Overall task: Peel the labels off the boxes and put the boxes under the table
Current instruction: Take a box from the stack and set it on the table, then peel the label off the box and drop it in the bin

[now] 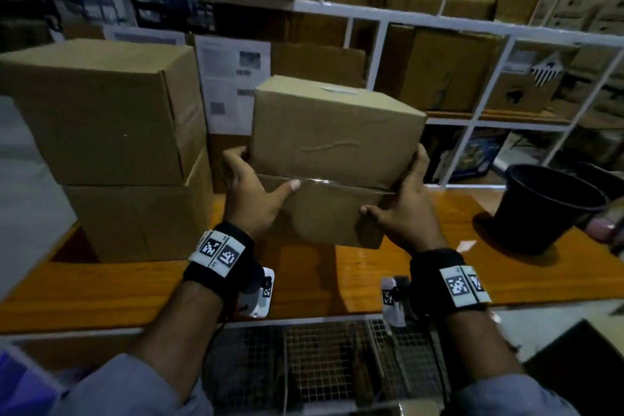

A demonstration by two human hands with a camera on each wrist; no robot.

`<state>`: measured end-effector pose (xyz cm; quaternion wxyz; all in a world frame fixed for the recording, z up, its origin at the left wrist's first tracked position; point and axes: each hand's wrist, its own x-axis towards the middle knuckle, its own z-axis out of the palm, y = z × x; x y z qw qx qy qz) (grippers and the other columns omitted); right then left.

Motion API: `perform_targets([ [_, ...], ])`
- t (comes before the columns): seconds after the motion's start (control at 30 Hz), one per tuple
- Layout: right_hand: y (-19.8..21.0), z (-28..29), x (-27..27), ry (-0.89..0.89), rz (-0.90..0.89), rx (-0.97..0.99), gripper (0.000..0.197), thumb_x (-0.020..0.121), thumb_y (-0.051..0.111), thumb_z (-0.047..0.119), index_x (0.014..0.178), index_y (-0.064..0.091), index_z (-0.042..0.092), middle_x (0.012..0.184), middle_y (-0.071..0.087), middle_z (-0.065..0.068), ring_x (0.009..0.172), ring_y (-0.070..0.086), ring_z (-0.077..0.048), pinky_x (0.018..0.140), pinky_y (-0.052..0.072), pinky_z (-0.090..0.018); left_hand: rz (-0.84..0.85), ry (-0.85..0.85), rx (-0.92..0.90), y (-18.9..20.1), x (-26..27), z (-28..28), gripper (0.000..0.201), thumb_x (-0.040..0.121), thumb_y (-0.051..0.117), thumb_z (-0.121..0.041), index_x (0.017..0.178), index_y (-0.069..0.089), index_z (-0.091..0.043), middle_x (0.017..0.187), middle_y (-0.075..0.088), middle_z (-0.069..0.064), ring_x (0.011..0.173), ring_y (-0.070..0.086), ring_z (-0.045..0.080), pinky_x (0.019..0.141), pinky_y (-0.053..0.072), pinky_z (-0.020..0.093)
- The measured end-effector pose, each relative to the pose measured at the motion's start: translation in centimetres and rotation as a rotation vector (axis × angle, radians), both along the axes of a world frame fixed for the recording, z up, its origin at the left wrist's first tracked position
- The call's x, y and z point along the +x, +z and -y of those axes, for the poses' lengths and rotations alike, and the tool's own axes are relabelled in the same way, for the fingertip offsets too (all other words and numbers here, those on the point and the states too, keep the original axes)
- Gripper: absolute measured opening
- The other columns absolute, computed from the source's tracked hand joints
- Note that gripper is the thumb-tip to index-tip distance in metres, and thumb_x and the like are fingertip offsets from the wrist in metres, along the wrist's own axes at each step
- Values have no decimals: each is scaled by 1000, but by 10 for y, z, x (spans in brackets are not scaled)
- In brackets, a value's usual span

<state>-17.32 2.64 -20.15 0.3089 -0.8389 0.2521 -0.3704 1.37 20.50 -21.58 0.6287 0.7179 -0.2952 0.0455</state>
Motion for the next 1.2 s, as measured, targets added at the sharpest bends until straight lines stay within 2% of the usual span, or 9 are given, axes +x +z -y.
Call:
perform_targets([
  [0.07,-19,6,3,-30,-29,-8,142,69,93,6,163,-10,35,154,47,-9,136,50,-32,110,46,-48,-45,-9,55,-20,7,12,92,76,92,-17,139,26,-9,143,45,8,124,48,13,92,39,6],
  [0.17,-47,19,10,-58,-67,-10,143,69,92,6,163,-11,35,148,55,-12,130,57,-37,104,52,-54,-83,-18,137,-47,23,27,90,70,96,-19,129,27,-20,142,47,11,127,50,20,98,40,24],
  [0.33,-93,31,21,-131,-139,22,140,70,92,6,161,-11,35,136,62,-16,122,61,-41,95,56,-57,-126,8,261,-93,40,47,97,65,99,-26,132,30,-18,144,49,15,131,52,32,99,49,36],
  [0.5,-132,48,22,-169,-204,47,137,71,91,6,159,-11,34,139,61,-18,121,62,-42,94,55,-59,-130,44,332,-133,38,66,96,59,101,-31,126,34,-14,136,55,17,122,58,34,87,53,37],
  [0.6,-149,62,25,-170,-238,76,130,72,91,3,159,-3,24,139,61,-18,123,61,-40,95,56,-55,-132,84,387,-152,34,74,97,55,102,-36,124,39,-12,129,57,16,113,61,33,77,50,32],
  [0.77,-176,89,27,-183,-279,111,115,77,83,0,156,3,20,131,63,-19,114,66,-40,89,59,-53,-128,132,480,-170,29,86,99,48,102,-44,117,37,-17,121,59,14,107,61,34,81,58,45],
  [0.87,-186,103,23,-184,-326,137,110,80,79,0,157,2,18,128,62,-21,112,65,-42,90,59,-51,-147,140,507,-172,20,95,103,48,104,-37,121,33,-21,125,59,14,110,62,35,85,59,46],
  [1.03,-193,117,12,-155,-375,230,117,83,83,15,160,-5,26,136,59,-21,123,60,-43,98,56,-54,-198,124,524,-173,6,103,139,51,104,-25,153,11,-36,150,48,18,134,52,39,106,50,53],
  [1.2,-171,124,9,-95,-245,264,122,74,87,58,162,5,31,154,48,-11,137,52,-31,108,51,-51,-150,74,495,-155,7,104,153,52,102,-37,161,-6,-41,161,32,18,146,37,39,117,37,59],
])
